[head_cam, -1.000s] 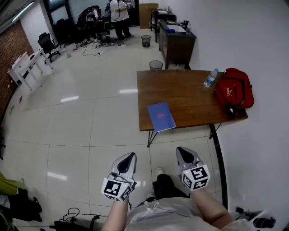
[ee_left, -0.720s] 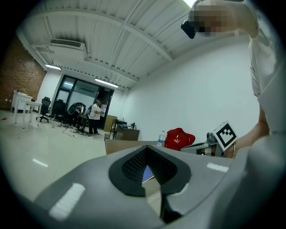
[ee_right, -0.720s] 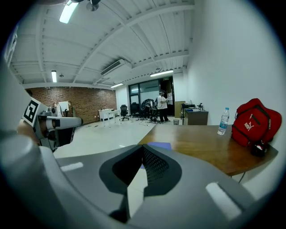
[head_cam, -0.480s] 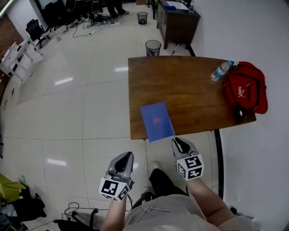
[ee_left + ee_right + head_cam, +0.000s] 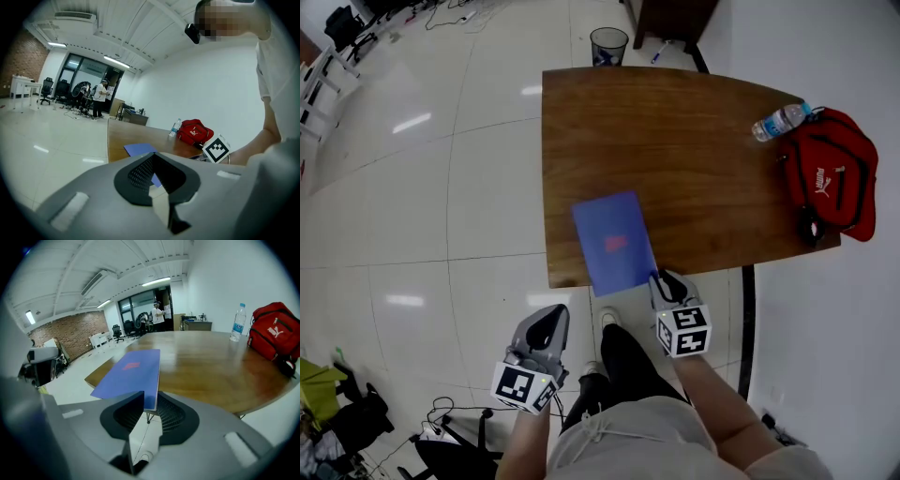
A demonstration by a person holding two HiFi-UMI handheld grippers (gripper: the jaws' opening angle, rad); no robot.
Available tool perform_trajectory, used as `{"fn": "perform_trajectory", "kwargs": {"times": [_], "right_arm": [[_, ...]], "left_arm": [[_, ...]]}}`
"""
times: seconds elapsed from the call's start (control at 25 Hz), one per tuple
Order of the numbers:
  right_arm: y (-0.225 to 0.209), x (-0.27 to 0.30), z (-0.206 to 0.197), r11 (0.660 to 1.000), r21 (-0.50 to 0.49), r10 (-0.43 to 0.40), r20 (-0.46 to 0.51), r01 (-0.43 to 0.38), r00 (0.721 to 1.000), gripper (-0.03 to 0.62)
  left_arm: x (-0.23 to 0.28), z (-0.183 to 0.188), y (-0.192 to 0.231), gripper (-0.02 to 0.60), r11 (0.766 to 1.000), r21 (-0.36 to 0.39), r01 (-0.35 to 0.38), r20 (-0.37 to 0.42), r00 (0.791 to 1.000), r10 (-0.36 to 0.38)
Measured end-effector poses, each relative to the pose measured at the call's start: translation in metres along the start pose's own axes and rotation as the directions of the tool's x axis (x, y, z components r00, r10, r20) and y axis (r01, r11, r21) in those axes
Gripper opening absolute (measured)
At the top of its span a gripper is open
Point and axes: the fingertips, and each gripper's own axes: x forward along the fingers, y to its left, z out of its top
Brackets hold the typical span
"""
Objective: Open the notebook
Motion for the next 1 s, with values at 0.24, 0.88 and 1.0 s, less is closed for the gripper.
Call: {"fn": "perform_trajectory", "kwargs": {"times": [0.24,0.88,1.0], "right_arm": [[-0.002,0.003,-0.006,1.0,0.018,-0.022,0.002,0.022,1.0,0.073],[0.004,-0.028,0.035,1.0,0.007,-0.012,0.093,0.012,0.996,0.011],[0.023,-0.046,0.061,0.999,-0.024,0.026,0.149,-0.023,0.988,0.009]], "left_arm": [[0.009,-0.01,0.005,0.006,1.0,-0.018,0.007,-0.027,1.0,-0.008],[-0.005,0.012,-0.004,0.006,0.999,0.028,-0.016,0.031,0.999,0.015],[-0.012,0.018,-0.005,0.006,0.999,0.039,-0.023,0.051,0.998,0.021]]}}
